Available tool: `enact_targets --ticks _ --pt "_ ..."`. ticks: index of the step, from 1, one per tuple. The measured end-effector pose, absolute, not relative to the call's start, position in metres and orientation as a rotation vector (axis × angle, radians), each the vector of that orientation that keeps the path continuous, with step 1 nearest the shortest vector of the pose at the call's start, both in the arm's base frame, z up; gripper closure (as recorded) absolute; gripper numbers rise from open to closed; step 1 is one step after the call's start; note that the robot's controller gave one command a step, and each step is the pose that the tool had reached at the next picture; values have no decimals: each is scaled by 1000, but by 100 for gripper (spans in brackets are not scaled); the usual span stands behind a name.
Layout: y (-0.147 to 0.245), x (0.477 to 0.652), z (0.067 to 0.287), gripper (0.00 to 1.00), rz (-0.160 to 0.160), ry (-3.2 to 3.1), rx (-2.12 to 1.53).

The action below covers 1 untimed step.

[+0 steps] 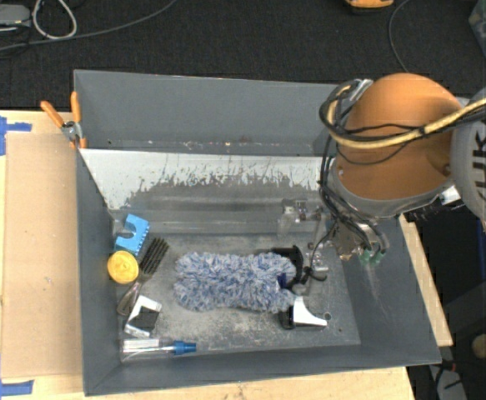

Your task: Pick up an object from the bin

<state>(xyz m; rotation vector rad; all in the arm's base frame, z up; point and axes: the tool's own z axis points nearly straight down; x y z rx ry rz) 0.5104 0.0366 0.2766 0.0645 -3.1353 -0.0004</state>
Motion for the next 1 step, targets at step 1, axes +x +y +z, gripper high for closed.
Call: enact_targets --ticks 1 --pt "34 497 267 0 -2 -3145 44"
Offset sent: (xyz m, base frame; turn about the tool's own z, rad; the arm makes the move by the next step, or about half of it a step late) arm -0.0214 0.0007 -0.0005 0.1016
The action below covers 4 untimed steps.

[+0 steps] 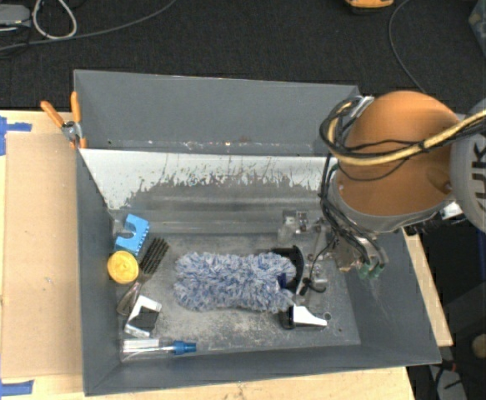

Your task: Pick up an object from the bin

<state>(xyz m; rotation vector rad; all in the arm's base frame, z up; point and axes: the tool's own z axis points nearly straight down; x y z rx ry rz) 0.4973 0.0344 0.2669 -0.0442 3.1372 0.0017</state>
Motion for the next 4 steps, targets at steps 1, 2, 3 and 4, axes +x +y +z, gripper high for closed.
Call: enact_targets --ticks 1,2,3,4 --pt "35 489 233 0 1 3145 203" --pt "8 501 209 0 2 3152 -3" --pt "20 503 207 0 1 3140 301" --pt "17 498 190 0 0 3150 177"
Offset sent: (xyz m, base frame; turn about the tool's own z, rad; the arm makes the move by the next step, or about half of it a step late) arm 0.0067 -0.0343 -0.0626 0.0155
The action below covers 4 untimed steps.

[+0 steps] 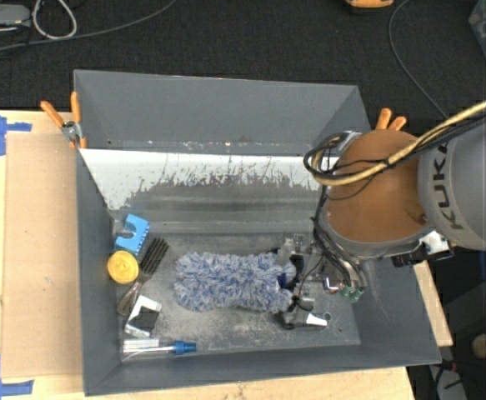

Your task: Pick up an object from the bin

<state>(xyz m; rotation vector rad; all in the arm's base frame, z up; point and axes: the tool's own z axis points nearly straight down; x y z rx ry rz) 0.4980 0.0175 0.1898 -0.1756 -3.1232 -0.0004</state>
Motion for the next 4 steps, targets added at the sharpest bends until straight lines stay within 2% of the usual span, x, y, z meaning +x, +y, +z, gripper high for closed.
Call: enact_targets --ticks 1,2,3,4 --pt "26 488 179 0 -1 -3099 -420" --pt "25 497 170 0 2 -3078 -555" --pt "19 495 162 0 -2 -3112 -286" --pt "15 492 236 0 2 -3075 -538"
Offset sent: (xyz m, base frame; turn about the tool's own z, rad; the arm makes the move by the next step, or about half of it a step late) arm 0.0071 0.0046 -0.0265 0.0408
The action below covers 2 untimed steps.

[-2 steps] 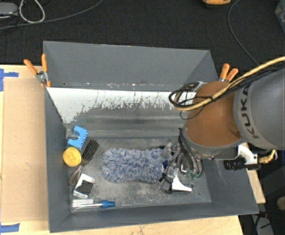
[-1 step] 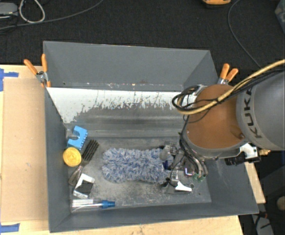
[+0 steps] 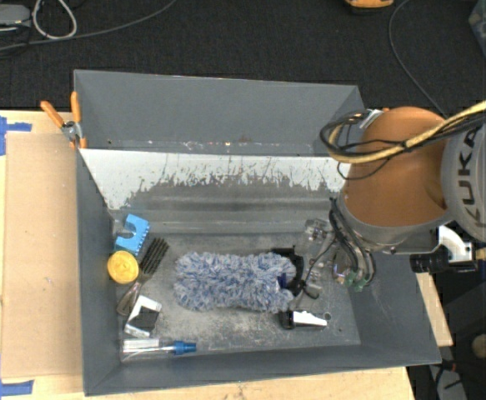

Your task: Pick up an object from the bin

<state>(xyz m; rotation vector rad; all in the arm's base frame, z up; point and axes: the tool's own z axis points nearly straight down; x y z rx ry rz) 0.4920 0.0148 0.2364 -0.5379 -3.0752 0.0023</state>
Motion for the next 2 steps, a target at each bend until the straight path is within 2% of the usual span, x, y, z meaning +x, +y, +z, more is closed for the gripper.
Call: enact_targets --ticks 1,2 --pt "24 488 297 0 1 -3076 -516" --pt "17 479 229 0 4 -3065 -577"
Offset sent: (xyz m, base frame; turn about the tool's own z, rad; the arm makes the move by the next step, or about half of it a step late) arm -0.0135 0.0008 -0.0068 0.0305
